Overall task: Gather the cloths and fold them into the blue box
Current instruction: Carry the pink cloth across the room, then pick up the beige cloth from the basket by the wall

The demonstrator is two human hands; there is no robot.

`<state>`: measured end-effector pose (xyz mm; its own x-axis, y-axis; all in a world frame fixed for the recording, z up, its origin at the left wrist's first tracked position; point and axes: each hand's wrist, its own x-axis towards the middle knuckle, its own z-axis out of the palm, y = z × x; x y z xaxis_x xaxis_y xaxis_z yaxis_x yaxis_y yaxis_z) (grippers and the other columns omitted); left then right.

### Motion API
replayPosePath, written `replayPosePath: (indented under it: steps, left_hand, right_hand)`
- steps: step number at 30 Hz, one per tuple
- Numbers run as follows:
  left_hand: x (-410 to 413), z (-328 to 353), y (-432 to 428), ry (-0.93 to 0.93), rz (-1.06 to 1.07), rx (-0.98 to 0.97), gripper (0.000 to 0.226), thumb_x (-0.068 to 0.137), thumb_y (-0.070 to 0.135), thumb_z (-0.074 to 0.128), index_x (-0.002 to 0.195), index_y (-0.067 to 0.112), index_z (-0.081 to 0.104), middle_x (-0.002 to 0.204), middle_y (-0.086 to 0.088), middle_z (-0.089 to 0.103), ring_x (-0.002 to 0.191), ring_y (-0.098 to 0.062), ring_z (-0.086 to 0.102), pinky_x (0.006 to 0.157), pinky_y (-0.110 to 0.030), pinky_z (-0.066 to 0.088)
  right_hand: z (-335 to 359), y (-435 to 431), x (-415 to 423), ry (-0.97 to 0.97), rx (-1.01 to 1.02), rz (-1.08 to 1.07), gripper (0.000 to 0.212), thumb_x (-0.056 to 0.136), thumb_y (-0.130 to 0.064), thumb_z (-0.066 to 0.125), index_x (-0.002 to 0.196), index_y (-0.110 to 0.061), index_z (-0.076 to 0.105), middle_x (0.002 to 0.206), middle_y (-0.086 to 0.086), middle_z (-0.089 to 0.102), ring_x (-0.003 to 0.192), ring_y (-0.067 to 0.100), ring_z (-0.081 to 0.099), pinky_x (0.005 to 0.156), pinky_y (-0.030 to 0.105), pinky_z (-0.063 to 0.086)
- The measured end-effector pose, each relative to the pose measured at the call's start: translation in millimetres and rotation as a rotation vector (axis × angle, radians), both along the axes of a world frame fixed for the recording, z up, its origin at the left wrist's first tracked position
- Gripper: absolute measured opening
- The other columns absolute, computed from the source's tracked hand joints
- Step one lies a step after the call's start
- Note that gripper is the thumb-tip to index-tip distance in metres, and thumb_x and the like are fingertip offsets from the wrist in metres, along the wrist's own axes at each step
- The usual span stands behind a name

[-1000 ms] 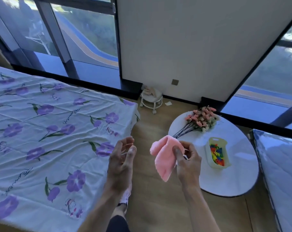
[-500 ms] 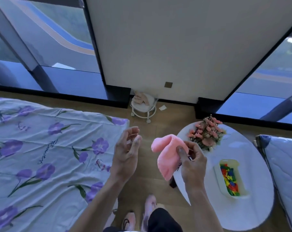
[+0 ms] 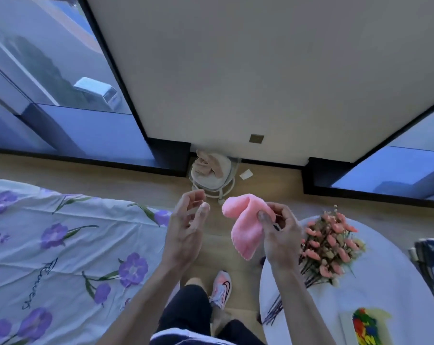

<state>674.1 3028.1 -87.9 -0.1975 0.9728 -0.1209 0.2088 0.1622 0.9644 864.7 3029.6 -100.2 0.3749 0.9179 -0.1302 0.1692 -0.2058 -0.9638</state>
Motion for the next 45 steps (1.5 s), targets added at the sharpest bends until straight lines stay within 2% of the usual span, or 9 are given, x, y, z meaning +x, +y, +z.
replayPosePath:
  steps: [9,13,17,23,28,34,39,42,45]
  left_hand:
    - [7,-136,195,-0.077,-0.019,-0.218,0.016,0.1,0.02,0.057,0.114,0.021,0.063,0.107,0.012,0.068,0.09,0.011,0.06,0.075,-0.005,0.045]
    - [5,-219,272,-0.104,-0.02,-0.326,0.015,0.097,0.026,0.059,0.111,0.023,0.064,0.104,0.009,0.067,0.088,0.003,0.061,0.077,-0.013,0.047]
    - [1,-300,337,-0.035,-0.054,-0.434,0.026,0.098,0.029,0.057,0.119,0.014,0.063,0.098,0.009,0.064,0.082,0.004,0.059,0.074,-0.016,0.046]
    - [2,-429,403,0.086,-0.102,-0.574,0.03,0.098,0.027,0.056,0.123,0.011,0.062,0.112,-0.002,0.065,0.098,-0.017,0.059,0.075,-0.021,0.042]
    - [14,-522,446,0.236,-0.276,-0.646,0.035,0.099,0.033,0.055,0.129,0.016,0.06,0.13,-0.009,0.063,0.119,-0.025,0.06,0.101,-0.038,0.047]
    - [19,-607,492,0.239,-0.326,-0.683,0.054,0.098,0.039,0.055,0.147,0.018,0.047,0.154,-0.007,0.046,0.143,-0.024,0.041,0.115,-0.032,0.03]
    - [28,-651,523,0.164,-0.221,-0.754,0.061,0.091,0.048,0.06,0.147,0.025,0.047,0.141,-0.014,0.056,0.128,-0.035,0.054,0.109,-0.048,0.046]
    - [27,-654,537,0.167,-0.157,-0.725,0.046,0.095,0.037,0.058,0.136,0.017,0.057,0.132,-0.011,0.06,0.12,-0.033,0.056,0.106,-0.04,0.045]
    - [20,-632,534,0.266,-0.143,-0.589,0.028,0.092,0.035,0.057,0.111,0.018,0.068,0.11,-0.002,0.056,0.102,-0.02,0.054,0.097,-0.034,0.045]
  right_hand:
    - [-105,174,-5,-0.07,-0.144,-0.038,0.017,0.088,-0.015,0.072,0.098,-0.029,0.071,0.096,-0.006,0.073,0.089,0.011,0.069,0.076,0.033,0.056]
    - [-163,236,-9,-0.046,-0.191,-0.075,0.021,0.087,-0.009,0.07,0.092,-0.03,0.069,0.086,-0.009,0.072,0.08,0.006,0.067,0.072,0.029,0.055]
    - [-221,288,-15,-0.071,-0.224,-0.064,0.025,0.088,-0.006,0.068,0.094,-0.031,0.067,0.096,0.0,0.072,0.083,0.009,0.065,0.073,0.023,0.051]
    - [-305,341,-8,-0.088,-0.25,-0.092,0.021,0.088,-0.008,0.068,0.097,-0.026,0.067,0.099,-0.001,0.071,0.089,0.018,0.067,0.073,0.026,0.054]
    - [-362,365,1,-0.057,-0.248,-0.106,0.021,0.088,0.0,0.066,0.1,-0.017,0.069,0.096,0.001,0.072,0.08,0.002,0.066,0.064,0.008,0.049]
    - [-414,380,14,-0.038,-0.225,-0.123,0.023,0.087,0.001,0.069,0.096,-0.021,0.069,0.093,0.0,0.072,0.073,-0.002,0.065,0.061,0.006,0.049]
    - [-442,395,24,-0.038,-0.253,-0.106,0.025,0.088,0.001,0.068,0.096,-0.022,0.069,0.097,0.004,0.071,0.075,0.002,0.065,0.061,0.008,0.05]
    - [-447,403,25,-0.062,-0.257,-0.096,0.025,0.087,0.0,0.068,0.095,-0.024,0.069,0.098,0.004,0.071,0.082,0.01,0.066,0.064,0.009,0.05]
    - [-444,409,26,-0.062,-0.268,-0.101,0.024,0.088,-0.003,0.068,0.096,-0.025,0.069,0.1,0.002,0.071,0.087,0.013,0.067,0.067,0.014,0.055]
